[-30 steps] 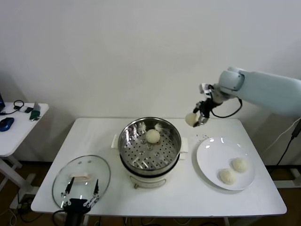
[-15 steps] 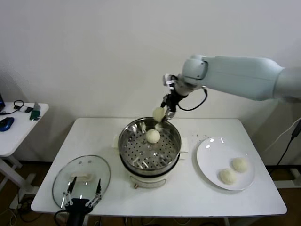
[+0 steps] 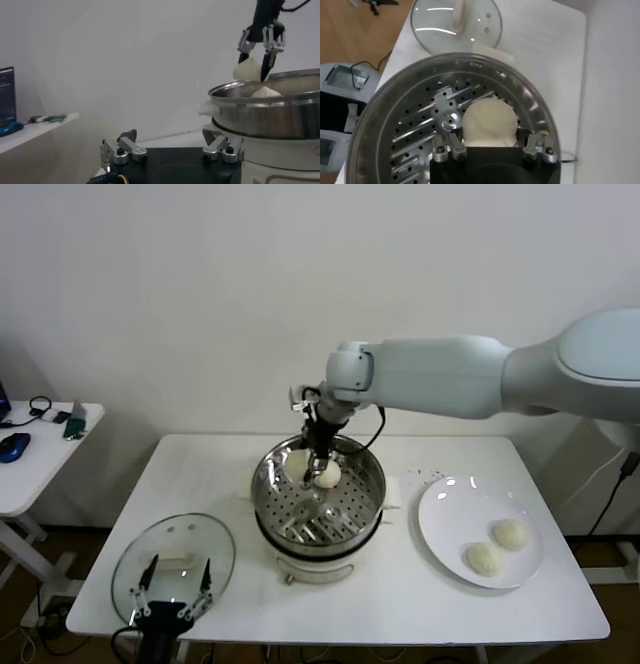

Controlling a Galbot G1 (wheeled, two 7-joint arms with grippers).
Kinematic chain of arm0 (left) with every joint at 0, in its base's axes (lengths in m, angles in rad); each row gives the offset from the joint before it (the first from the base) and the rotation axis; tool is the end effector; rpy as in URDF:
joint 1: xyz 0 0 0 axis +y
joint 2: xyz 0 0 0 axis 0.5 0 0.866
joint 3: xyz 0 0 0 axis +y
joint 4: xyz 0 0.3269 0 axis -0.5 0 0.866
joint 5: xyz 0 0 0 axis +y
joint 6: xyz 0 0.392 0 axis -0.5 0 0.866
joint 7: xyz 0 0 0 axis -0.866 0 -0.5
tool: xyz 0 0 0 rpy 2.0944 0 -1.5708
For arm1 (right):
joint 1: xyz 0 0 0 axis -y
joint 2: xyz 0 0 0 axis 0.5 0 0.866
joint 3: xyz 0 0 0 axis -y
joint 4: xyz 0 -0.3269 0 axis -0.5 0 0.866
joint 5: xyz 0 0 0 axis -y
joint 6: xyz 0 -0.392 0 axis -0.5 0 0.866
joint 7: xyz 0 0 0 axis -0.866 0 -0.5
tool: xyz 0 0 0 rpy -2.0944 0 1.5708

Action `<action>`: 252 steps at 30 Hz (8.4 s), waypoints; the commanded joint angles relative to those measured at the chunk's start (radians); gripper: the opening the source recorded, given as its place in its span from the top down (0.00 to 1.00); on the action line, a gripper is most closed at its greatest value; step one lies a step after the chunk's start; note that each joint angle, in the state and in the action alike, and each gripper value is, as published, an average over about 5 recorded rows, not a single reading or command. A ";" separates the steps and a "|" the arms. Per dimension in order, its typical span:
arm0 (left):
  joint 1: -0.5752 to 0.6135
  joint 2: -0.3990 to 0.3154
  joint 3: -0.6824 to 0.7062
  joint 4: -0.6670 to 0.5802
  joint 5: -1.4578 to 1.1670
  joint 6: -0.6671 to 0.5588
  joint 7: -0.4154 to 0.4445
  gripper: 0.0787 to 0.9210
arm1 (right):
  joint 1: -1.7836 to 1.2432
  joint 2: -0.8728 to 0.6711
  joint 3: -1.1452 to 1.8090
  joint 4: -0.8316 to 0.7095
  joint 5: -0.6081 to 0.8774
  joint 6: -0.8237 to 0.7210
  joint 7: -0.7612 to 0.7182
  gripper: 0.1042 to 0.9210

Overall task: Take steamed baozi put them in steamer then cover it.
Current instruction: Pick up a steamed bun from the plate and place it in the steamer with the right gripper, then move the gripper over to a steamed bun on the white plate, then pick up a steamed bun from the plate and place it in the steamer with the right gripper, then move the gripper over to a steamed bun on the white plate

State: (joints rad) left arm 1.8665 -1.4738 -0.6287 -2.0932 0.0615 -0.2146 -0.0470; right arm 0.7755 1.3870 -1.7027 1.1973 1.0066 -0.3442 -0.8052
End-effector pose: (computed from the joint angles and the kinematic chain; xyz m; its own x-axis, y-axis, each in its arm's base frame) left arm 0.1377 0.0482 -0.3337 -0.9966 -0.0454 0.0690 -0.0304 0.9785 0.2039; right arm 0.5541 0.1986 -0.0871 -0.0788 -0.3005 0.9505 -0.9638 -0.2208 -0.1497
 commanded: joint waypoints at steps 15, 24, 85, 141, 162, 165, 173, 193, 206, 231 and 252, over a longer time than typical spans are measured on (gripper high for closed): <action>-0.013 0.002 -0.005 0.018 -0.006 0.007 -0.001 0.12 | -0.098 0.059 -0.002 -0.027 -0.051 -0.008 0.014 0.29; -0.019 0.005 -0.008 0.022 -0.008 0.009 -0.002 0.12 | -0.099 0.054 0.015 -0.034 -0.047 -0.022 -0.007 0.12; -0.022 -0.022 -0.008 0.045 0.059 0.042 -0.037 0.12 | -0.656 -0.915 0.547 0.162 -0.919 0.175 -0.260 0.12; 0.005 -0.049 0.019 0.056 0.098 0.005 -0.026 0.12 | 0.112 -0.540 0.144 0.200 -0.890 0.591 -0.363 0.28; -0.001 -0.042 0.010 0.062 0.089 0.011 -0.032 0.12 | 0.047 -0.200 0.248 0.365 -0.939 0.770 -0.404 0.27; 0.001 -0.041 0.005 0.066 0.084 0.009 -0.032 0.12 | -0.004 -0.142 0.256 0.344 -0.968 0.772 -0.403 0.27; 0.007 -0.035 -0.012 0.069 0.069 0.013 -0.035 0.12 | -0.165 -0.048 0.258 0.274 -1.090 0.796 -0.399 0.27; -0.002 -0.026 -0.020 0.081 0.052 0.018 -0.035 0.12 | -0.224 -0.036 0.280 0.214 -1.171 0.824 -0.382 0.14; 0.000 -0.026 -0.013 0.074 0.059 0.017 -0.035 0.12 | -0.073 -0.164 0.313 0.242 -1.075 0.843 -0.421 0.12; -0.031 -0.016 0.011 0.077 0.045 0.024 -0.028 0.12 | -0.244 -0.816 0.289 0.111 -0.688 0.213 -0.116 0.12; -0.021 -0.029 -0.005 0.072 0.038 0.031 -0.012 0.12 | -0.731 -0.851 0.723 -0.077 -1.048 0.267 -0.278 0.12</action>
State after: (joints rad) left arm 1.8448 -1.5003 -0.6327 -2.0228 0.1029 -0.1896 -0.0606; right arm 0.1998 0.5720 -1.1074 1.1876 0.0643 -0.0672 -1.0608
